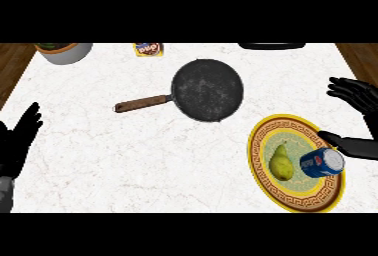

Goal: Pick the can from the plate and place it in the pan

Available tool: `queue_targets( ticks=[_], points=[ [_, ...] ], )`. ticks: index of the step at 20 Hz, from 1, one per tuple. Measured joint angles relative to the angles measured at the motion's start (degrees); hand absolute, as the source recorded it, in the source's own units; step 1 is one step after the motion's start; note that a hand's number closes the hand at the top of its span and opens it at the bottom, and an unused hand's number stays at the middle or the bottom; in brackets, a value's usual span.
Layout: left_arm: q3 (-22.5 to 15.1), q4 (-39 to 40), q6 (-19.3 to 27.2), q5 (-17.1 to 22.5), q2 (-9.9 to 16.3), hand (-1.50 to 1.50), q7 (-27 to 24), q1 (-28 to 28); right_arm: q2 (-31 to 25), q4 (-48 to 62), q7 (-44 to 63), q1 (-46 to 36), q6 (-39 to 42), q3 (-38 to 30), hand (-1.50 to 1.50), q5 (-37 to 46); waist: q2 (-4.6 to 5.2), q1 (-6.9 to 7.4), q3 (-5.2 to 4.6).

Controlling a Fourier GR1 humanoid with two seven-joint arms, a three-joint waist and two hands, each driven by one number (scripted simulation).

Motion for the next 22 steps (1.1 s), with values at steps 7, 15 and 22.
queue_targets(
  ticks=[7,15,22],
  points=[
    [-1.15,0.0,2.5,-2.86,-1.47,0.0,3.37,-0.11,4.27,5.48,-14.68,9.43,3.14,-10.88,-1.5,-5.04,0.49,0.66,0.46],
    [-0.89,-0.01,2.81,-4.73,-2.58,0.0,4.01,-0.59,-6.12,-1.28,-12.93,15.71,7.81,-14.37,-1.5,1.19,0.52,1.16,0.35],
    [-1.51,-0.29,2.67,-5.51,-3.18,0.0,4.95,-1.36,-20.05,-7.21,0.46,14.27,9.69,-11.05,-1.5,11.64,0.7,2.22,0.22]
  ],
)
